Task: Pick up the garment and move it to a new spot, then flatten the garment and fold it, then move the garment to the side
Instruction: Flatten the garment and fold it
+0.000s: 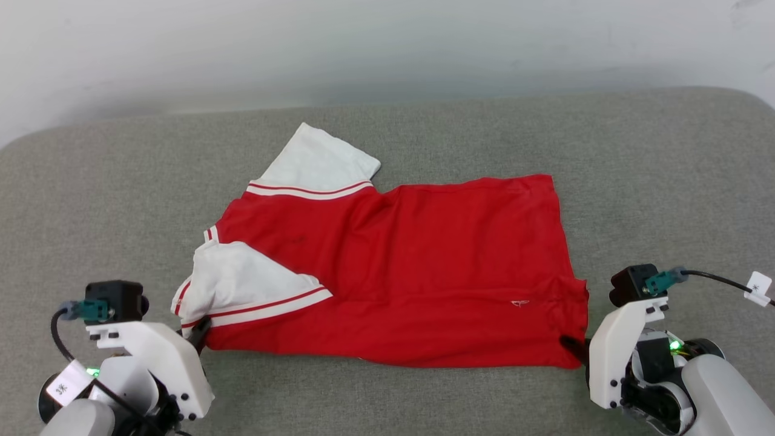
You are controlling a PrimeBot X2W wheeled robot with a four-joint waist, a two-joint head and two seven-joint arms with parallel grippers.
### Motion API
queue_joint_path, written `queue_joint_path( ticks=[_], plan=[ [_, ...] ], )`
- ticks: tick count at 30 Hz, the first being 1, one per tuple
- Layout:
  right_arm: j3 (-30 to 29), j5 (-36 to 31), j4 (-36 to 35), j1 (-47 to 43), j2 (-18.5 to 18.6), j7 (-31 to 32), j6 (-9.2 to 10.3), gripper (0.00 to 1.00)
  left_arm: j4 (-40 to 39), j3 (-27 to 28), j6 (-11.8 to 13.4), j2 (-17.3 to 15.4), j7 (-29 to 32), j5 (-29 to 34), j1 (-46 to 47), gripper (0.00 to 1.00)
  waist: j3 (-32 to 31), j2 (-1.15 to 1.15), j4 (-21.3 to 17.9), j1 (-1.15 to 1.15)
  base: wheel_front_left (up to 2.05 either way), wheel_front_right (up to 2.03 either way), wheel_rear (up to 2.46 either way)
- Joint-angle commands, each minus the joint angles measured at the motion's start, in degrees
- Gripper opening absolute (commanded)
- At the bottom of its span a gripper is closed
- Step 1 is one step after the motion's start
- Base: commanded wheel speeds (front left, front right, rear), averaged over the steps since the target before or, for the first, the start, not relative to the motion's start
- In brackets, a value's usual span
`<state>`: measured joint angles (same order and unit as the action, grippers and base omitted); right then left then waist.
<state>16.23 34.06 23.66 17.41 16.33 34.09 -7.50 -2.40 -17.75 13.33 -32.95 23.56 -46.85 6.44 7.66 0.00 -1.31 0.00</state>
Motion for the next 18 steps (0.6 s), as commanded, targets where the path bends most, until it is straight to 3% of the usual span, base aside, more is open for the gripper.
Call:
queue_joint_path(
  ticks=[1, 10, 15, 18],
  plan=[
    [0.0, 0.2, -0.3, -1.2, 0.3, -0.2, 0.02, 0.0, -0.3, 0.3, 0.2, -0.2, -0.4, 0.3, -0.7, 0.0, -0.8, 0.0, -0.3, 0.0, 0.0, 0.0, 0.0],
    [-2.7, -0.7, -10.0, -11.0, 2.1, 0.1, 0.02, 0.0, -3.5, 2.7, 3.7, -2.1, -1.7, -0.8, -11.0, 0.0, -6.7, 0.0, -0.9, 0.0, 0.0, 0.0, 0.0],
    [-6.6, -2.3, -15.5, -19.2, 0.9, 2.0, 0.05, 0.0, -5.1, 4.0, 5.4, -2.7, -0.6, -3.1, -17.9, 0.0, -8.2, 0.0, -1.0, 0.0, 0.0, 0.0, 0.0],
    [-8.6, -3.1, -17.4, -23.2, -0.4, 3.0, 0.05, 0.0, -4.3, 3.6, 5.1, -1.4, -0.1, -4.9, -20.2, 0.0, -8.2, 0.0, -1.1, 0.0, 0.0, 0.0, 0.0]
  ],
)
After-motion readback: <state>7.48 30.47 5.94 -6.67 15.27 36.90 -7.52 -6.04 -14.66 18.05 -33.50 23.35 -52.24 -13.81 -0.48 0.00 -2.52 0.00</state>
